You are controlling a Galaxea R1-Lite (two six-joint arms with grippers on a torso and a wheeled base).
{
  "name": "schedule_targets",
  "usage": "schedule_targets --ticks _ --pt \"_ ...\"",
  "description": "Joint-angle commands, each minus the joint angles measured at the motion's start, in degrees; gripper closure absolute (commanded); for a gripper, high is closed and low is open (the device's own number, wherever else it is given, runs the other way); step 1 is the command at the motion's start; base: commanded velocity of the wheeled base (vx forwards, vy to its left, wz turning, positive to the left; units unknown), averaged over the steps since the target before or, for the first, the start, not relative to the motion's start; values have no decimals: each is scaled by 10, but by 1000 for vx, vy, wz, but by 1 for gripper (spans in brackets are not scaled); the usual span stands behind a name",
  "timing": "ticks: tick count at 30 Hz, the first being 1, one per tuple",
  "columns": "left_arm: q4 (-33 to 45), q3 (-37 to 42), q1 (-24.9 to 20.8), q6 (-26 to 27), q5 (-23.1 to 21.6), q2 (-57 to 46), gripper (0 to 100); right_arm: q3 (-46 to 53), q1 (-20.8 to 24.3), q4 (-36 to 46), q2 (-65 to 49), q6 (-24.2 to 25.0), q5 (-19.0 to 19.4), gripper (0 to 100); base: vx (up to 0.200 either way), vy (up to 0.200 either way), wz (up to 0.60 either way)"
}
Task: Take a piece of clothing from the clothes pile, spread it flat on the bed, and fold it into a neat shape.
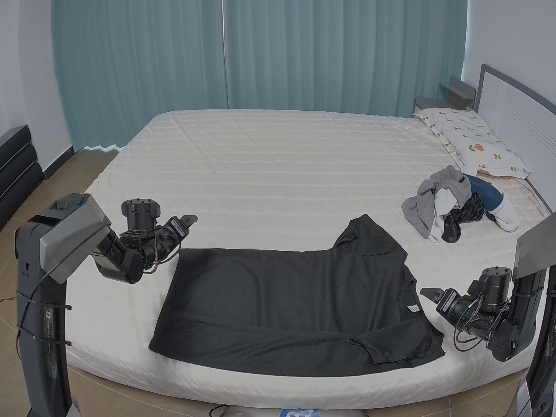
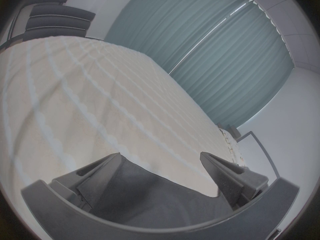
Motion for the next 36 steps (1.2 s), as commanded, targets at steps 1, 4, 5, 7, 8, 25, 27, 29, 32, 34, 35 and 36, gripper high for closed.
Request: schedule_targets --ticks 1,4,5,7,8,25,27,29,32,34,35,36 --pt "27 -77 4 19 -20 96 0 0 16 -5 17 0 -1 0 0 0 0" --pt "25 -83 10 19 -20 104 0 0 21 -5 20 -1 -4 0 0 0 0" --pt "23 -85 9 21 -18 107 0 0 22 -5 20 -1 -4 0 0 0 0" --pt "23 -85 7 22 -15 108 0 1 22 -5 20 -1 -4 0 0 0 0" --pt "21 -84 4 22 -2 112 0 0 20 -5 21 -1 -5 0 0 0 0" --pt "-14 -72 -3 20 30 113 0 1 20 -5 17 1 -5 0 0 0 0" --pt "-15 -72 -3 20 30 113 100 1 20 -5 17 1 -5 0 0 0 0" --pt "-16 -71 -3 20 30 113 100 1 19 -5 16 0 -5 0 0 0 0" --pt "-20 -55 -2 20 30 111 100 0 18 -5 16 0 -5 0 0 0 0" --pt "-38 -46 -1 19 29 109 100 -1 19 -5 16 -1 -5 0 0 0 0" --pt "-42 -45 -1 19 29 109 100 -2 19 -5 16 -1 -5 0 0 0 0" --pt "-55 -42 -1 19 29 110 100 -4 20 -5 14 -1 -5 0 0 0 0"
